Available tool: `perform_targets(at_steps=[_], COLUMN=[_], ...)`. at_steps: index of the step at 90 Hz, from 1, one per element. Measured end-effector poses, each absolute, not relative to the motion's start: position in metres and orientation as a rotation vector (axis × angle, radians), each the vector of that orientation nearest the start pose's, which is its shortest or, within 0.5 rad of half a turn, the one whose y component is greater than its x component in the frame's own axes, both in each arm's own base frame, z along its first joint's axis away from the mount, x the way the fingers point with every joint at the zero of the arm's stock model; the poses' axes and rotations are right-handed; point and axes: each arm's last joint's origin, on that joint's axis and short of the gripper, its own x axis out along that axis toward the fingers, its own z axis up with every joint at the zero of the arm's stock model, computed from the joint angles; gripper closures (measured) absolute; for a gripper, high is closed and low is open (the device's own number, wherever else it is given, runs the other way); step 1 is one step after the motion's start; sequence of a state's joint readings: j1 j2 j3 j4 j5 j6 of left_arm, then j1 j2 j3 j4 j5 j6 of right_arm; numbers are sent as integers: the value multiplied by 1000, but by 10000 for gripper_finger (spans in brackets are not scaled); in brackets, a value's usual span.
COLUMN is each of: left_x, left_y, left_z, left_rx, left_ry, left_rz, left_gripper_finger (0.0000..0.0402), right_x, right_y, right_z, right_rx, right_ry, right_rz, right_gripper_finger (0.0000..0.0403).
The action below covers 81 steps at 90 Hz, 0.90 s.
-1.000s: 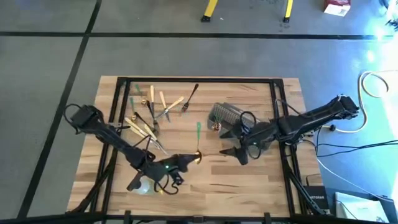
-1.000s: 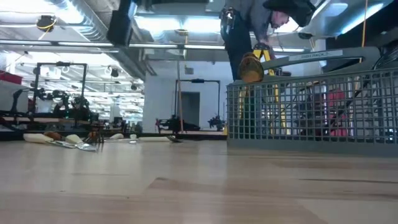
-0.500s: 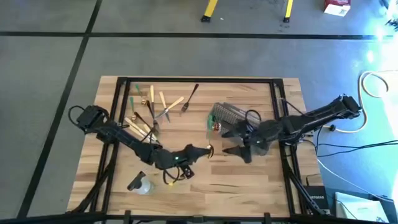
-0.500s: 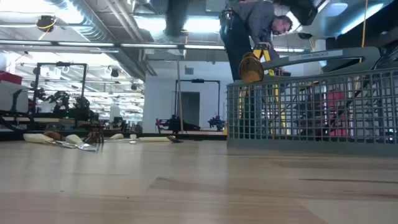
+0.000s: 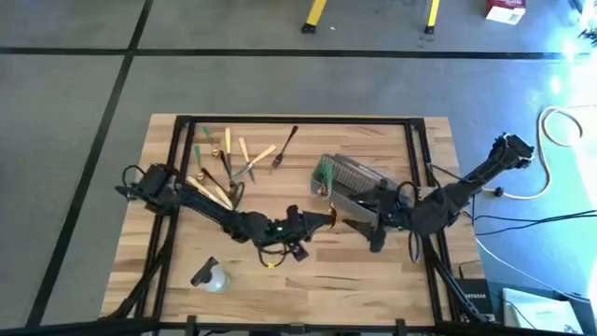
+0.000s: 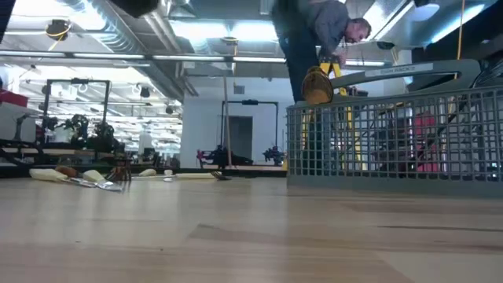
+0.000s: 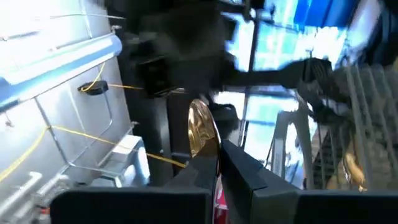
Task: Sort silverware
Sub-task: Put the gold spoon into the cutlery rack
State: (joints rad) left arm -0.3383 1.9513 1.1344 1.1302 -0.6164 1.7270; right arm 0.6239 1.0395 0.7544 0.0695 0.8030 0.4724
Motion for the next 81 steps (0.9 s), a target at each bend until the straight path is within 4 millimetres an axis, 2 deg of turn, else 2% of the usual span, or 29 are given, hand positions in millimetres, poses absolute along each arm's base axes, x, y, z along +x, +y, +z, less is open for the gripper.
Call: perform_targets(at_steps=[14, 43, 81], left_x=[414, 419, 418], left_y=[-115, -110, -110], left_z=[230, 229, 229], left_rx=[1661, 1718, 1787], left_ry=[109, 133, 165], left_rz=[554, 594, 599], left_gripper_finger=[401, 401, 401], right_x=[199, 196, 202], right_y=[120, 124, 125], right_z=[292, 289, 281], right_rx=[542, 617, 682], right_ry=[121, 67, 27], right_rz=[-243, -342, -428], right_gripper_finger=[72, 77, 189])
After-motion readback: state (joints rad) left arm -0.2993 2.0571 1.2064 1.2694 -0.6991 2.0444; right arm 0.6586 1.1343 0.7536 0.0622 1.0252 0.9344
